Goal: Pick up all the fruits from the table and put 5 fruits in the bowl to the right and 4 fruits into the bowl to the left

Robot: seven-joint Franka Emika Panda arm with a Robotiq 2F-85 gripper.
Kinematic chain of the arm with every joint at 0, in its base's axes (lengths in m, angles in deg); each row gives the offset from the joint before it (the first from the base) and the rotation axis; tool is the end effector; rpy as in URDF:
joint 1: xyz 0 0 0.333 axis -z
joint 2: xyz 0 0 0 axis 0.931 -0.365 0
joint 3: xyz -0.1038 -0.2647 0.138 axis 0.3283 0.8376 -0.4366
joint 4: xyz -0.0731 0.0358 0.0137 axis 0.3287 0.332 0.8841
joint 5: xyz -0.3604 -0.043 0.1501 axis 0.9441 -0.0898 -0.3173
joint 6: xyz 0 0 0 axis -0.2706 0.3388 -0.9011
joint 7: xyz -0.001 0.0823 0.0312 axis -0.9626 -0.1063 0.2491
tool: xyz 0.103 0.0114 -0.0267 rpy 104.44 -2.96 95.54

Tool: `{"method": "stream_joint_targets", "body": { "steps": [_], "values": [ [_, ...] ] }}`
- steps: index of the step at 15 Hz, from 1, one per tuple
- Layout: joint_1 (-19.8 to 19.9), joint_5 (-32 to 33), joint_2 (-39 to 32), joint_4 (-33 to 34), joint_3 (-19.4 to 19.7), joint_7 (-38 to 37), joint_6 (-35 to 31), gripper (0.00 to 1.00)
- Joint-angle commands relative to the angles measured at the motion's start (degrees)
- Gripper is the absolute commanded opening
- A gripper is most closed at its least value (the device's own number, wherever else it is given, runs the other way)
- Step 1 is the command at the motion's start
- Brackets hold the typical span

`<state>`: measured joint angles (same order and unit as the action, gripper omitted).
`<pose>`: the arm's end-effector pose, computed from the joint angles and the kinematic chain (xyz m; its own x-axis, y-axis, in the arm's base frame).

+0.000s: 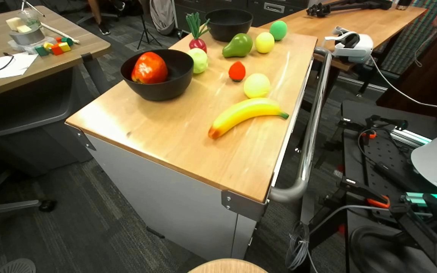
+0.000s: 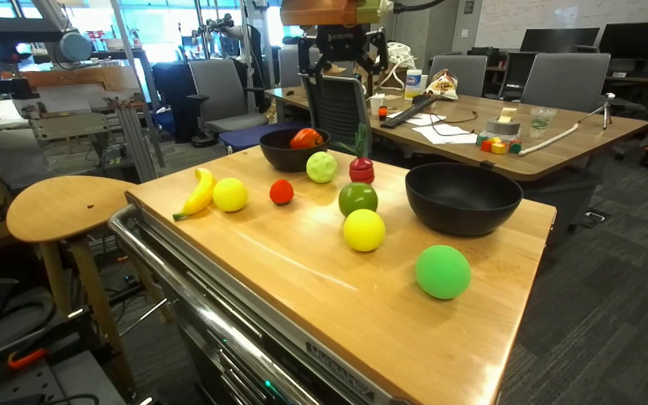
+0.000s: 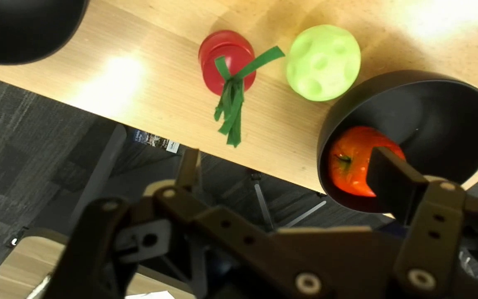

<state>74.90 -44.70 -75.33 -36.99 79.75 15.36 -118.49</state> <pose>0.6308 -0.0715 0.4487 0.8808 0.4040 0.2470 0.4005 -0.9139 0.0666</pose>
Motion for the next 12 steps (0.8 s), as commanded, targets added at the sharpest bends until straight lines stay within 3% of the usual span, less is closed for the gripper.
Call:
{"method": "stream_joint_targets", "body": {
  "steps": [1,6,7,8,12],
  "values": [
    [0.51,0.72,-3.47,2.99,0.22,0.57,0.05,1.0],
    [1.58,3.68,-7.4,5.45,0.99,0.26,-0.08,0.99],
    [1.88,3.97,-8.13,6.04,1.0,0.27,0.01,0.94],
    [2.33,3.33,-9.0,6.61,0.77,0.55,-0.3,0.74],
    [3.7,-0.38,-11.29,7.39,-0.75,0.99,-1.94,0.44]
  ]
}}
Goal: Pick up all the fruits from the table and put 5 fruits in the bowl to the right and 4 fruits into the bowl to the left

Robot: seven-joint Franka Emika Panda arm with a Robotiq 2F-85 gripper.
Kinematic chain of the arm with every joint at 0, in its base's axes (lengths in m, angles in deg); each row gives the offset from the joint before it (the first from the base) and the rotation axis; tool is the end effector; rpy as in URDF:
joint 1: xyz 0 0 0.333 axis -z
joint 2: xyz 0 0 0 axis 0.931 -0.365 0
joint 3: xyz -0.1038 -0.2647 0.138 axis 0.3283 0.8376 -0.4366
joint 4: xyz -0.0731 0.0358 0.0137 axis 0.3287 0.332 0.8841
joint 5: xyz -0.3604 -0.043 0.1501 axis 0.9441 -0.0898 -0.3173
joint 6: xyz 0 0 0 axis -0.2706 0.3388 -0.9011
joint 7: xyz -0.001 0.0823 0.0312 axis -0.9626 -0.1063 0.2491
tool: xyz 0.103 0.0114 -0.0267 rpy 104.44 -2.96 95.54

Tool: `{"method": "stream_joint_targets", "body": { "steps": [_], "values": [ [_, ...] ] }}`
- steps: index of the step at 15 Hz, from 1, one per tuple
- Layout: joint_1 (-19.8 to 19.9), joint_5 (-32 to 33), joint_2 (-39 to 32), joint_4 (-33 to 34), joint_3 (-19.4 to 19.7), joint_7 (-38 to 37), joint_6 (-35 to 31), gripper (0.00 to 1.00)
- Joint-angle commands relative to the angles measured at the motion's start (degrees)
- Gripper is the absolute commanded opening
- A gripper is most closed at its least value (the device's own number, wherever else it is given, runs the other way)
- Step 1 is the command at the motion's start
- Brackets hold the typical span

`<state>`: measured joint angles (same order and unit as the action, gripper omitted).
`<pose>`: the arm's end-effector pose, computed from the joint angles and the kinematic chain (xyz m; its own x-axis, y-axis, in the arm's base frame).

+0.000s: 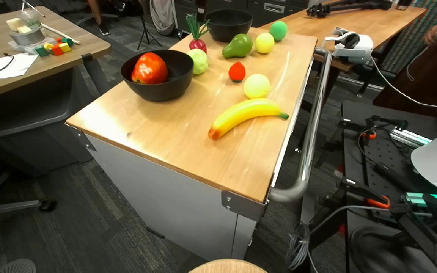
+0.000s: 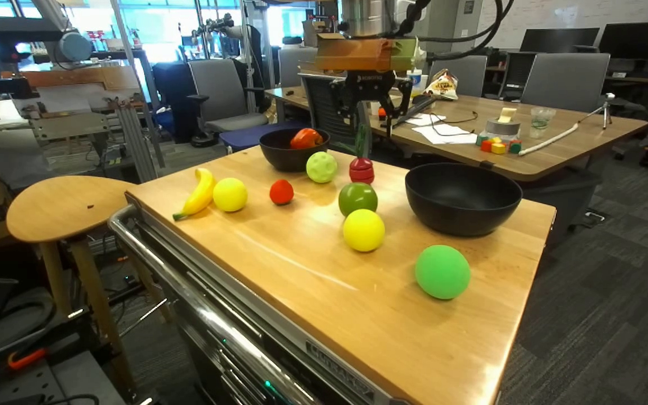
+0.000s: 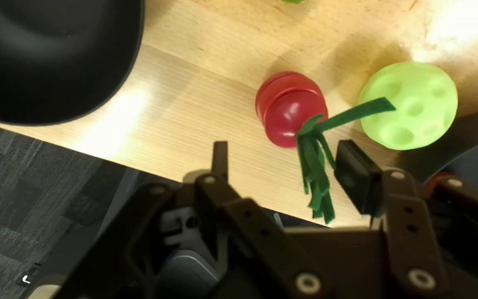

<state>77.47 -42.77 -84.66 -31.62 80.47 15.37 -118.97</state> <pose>0.6582 -0.1132 0.3890 0.9106 0.3729 0.1783 0.3671 -0.9279 0.0658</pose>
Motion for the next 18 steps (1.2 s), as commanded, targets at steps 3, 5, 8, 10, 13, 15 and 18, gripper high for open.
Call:
{"method": "stream_joint_targets", "body": {
  "steps": [3,5,8,10,13,15,18],
  "values": [
    [1.39,-3.25,-3.21,1.76,-2.56,1.78,-3.47,0.21],
    [1.37,-3.24,-3.97,1.7,-3.07,1.71,-4.67,0.06],
    [1.67,-3.78,-4.39,1.88,-3.91,1.53,-5.32,0.0],
    [1.54,-3.07,-3.21,2.65,-3.79,0.95,-2.5,0.01],
    [1.14,0.75,0.84,6.12,-2.2,0.68,6.4,0.01],
    [1.04,3.51,3.07,8.65,-0.51,0.1,10.08,0.01],
    [2.81,3.73,4.86,13.23,2.33,-0.46,14.12,0.01]
  ]
}}
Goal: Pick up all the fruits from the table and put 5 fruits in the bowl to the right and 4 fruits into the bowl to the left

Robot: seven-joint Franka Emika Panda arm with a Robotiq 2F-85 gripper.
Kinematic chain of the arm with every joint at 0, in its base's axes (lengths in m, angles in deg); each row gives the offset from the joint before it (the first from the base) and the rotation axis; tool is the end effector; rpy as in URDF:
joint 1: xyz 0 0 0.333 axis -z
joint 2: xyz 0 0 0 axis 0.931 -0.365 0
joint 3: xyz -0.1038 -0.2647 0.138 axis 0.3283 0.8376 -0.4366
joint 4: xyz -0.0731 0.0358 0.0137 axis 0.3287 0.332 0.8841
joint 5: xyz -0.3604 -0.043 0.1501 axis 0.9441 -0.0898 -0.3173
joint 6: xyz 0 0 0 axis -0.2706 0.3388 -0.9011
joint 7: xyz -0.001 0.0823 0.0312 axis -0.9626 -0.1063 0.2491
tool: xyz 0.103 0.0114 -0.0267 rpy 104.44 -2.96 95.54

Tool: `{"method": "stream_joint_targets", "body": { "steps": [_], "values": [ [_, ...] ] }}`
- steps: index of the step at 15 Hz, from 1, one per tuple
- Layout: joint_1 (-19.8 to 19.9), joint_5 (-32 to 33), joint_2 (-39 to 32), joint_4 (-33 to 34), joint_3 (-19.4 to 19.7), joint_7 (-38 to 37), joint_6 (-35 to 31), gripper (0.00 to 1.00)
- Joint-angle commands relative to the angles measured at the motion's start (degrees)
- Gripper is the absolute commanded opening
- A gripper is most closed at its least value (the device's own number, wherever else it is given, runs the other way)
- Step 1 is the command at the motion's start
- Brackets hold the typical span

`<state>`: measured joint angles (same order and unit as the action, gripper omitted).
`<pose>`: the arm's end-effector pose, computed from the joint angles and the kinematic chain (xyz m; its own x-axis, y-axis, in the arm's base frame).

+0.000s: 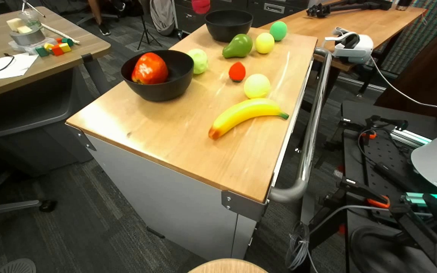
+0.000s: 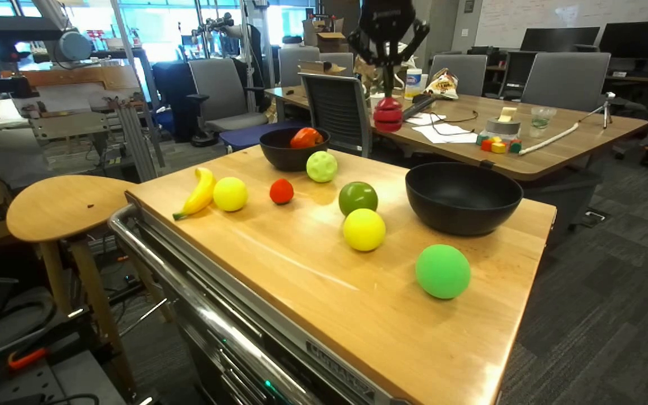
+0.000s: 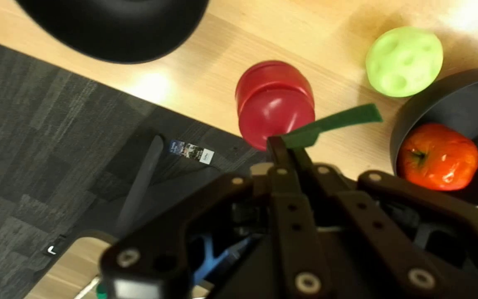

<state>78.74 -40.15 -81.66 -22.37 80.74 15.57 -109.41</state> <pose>0.6620 -0.1324 0.4855 0.9030 0.3828 0.1951 0.3643 -0.9229 0.1246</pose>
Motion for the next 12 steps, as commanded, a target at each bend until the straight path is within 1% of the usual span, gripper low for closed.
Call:
{"method": "stream_joint_targets", "body": {
  "steps": [1,3,6,12],
  "values": [
    [2.17,1.09,1.87,4.8,3.08,-1.01,4.82,0.01],
    [3.55,0.68,1.39,5.73,4.79,-1.23,5.62,0.01],
    [6.03,-1.91,-1.43,6.45,5.89,-0.85,3.93,0.01],
    [8.98,-5.15,-7.21,8.64,5.21,-2.01,3.56,0.01]
  ]
}}
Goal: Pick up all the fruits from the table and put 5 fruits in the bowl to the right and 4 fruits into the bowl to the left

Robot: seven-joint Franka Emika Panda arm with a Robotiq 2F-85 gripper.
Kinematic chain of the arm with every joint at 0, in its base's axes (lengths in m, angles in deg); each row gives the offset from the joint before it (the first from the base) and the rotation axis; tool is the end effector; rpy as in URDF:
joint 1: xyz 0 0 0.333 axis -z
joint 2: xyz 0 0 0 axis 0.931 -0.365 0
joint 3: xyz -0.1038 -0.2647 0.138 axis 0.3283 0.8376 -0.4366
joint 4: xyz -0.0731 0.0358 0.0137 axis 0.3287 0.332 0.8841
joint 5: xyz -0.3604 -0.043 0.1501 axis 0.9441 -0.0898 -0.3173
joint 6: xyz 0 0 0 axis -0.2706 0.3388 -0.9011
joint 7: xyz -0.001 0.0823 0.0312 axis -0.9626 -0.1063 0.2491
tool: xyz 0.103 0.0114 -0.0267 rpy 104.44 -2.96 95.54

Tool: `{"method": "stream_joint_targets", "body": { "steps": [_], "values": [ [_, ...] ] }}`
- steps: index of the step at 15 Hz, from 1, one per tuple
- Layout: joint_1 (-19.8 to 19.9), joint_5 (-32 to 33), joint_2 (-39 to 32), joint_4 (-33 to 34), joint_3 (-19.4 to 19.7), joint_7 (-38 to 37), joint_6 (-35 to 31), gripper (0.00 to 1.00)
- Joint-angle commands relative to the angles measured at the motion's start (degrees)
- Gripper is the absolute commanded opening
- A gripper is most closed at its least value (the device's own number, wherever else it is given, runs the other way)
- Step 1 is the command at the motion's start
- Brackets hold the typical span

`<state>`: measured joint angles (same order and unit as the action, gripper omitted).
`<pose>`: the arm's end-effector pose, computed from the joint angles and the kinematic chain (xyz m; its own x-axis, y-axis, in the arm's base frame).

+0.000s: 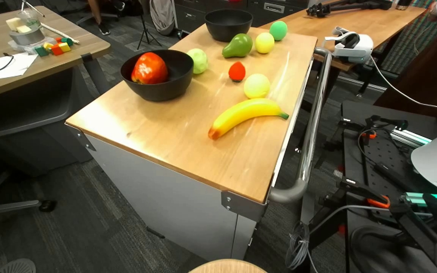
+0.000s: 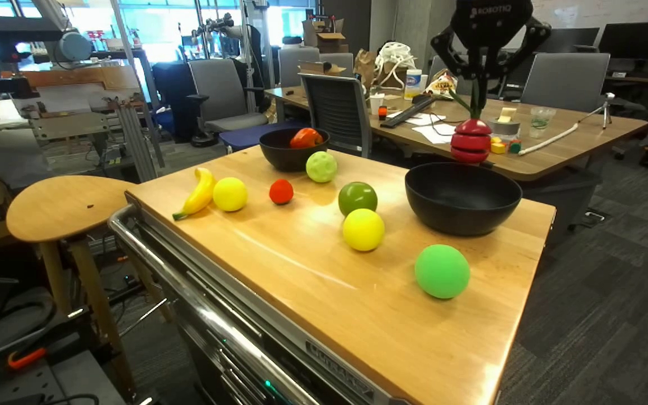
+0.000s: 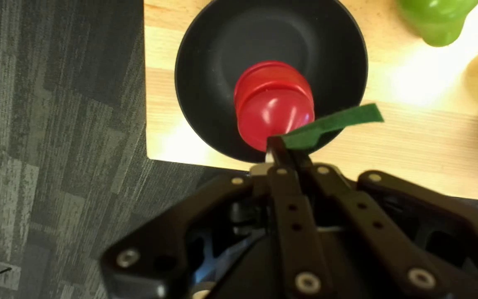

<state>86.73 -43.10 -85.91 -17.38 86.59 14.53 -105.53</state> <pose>0.6308 -0.2810 0.4726 0.9791 0.1258 0.1601 0.1132 -0.9899 0.0853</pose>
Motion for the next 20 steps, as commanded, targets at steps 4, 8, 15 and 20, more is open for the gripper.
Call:
{"method": "stream_joint_targets", "body": {
  "steps": [4,8,15,20],
  "values": [
    [1.48,-3.26,-5.2,4.5,-1.2,-0.94,-1.43,0.01],
    [1.34,-3.19,-3.42,1.61,-1.66,-0.38,-3.67,0.34],
    [0.5,-8.4,10.55,-15.12,-3.37,2.49,-13.35,0.88],
    [-2.52,-11.85,23.89,-29.11,-3.98,10.85,-21.18,1.0]
  ]
}}
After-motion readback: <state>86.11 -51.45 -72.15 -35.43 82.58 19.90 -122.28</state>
